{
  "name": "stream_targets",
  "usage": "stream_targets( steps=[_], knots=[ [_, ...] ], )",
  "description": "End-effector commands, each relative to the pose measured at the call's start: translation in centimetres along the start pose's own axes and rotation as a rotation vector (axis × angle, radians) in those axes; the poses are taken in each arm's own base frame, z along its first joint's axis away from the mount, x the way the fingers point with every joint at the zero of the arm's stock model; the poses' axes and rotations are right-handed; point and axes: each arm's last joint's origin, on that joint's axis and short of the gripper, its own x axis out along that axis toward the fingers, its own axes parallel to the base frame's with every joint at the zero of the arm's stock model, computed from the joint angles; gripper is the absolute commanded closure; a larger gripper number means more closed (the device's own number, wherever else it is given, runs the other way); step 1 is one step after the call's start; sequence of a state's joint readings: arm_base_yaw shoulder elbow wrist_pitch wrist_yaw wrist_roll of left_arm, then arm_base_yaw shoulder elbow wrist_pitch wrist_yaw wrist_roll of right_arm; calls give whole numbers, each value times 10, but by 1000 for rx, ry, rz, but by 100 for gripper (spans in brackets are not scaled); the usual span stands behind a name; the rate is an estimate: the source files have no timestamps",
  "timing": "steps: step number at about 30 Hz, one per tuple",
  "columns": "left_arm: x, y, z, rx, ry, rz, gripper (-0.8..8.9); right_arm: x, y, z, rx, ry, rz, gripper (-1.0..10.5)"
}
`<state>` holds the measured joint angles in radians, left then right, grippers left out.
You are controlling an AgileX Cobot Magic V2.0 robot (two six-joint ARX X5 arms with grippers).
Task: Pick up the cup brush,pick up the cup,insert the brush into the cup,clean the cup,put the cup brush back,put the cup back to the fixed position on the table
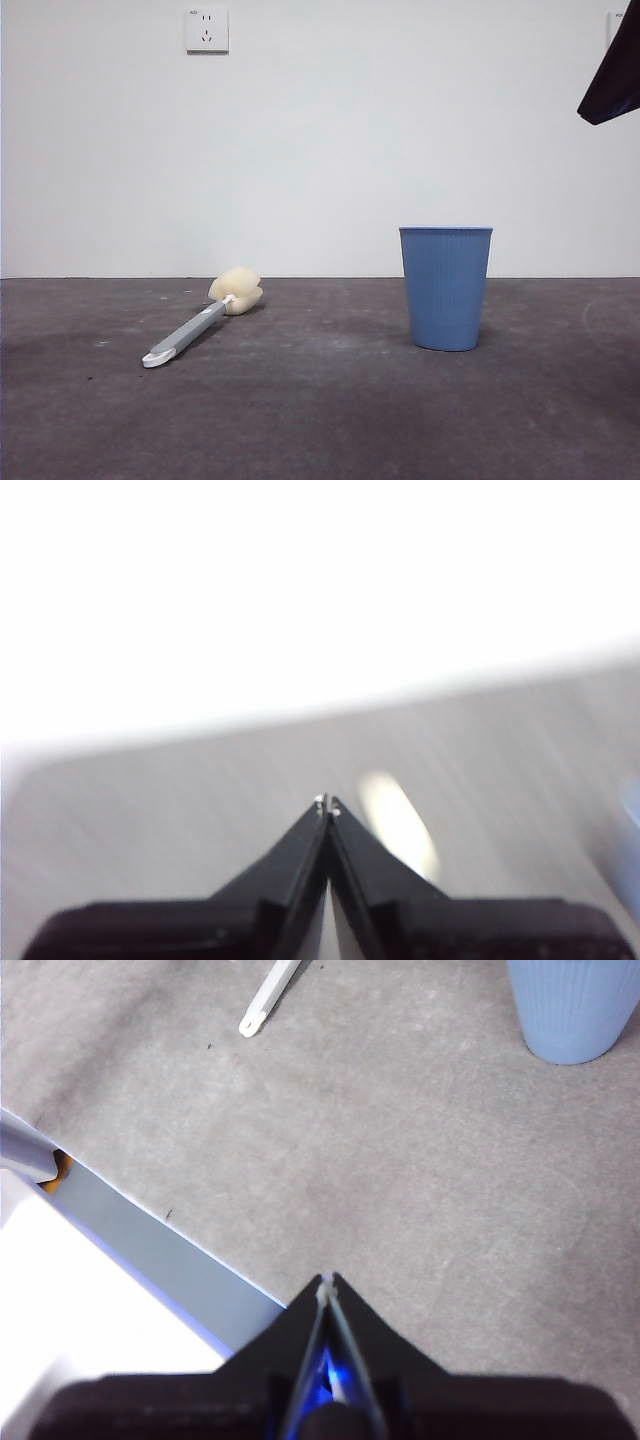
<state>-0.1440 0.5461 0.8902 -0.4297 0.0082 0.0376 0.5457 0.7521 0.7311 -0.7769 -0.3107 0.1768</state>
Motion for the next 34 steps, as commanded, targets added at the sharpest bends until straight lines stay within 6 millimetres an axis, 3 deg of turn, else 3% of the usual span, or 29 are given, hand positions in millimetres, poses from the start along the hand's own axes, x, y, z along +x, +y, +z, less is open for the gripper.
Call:
stream_targets(
  steps=[1,6,11,15,24,34],
  knots=[
    [-7,6,-27,17,-166,91,817,-1,1,1,4,-11,0,945],
    [-6,10,-110,13,-193,175,817,-1,1,1,5,-11,0,945],
    [0,11,-163,-37,-140,196,817,-1,1,1,4,-11,0,946],
    [6,11,-191,-86,-95,201,817,-1,1,1,5,-11,0,945],
    [12,11,-222,-171,64,198,817,-1,1,1,4,-11,0,945],
    [12,11,-225,-173,90,204,817,-1,1,1,4,-11,0,946]
  ],
)
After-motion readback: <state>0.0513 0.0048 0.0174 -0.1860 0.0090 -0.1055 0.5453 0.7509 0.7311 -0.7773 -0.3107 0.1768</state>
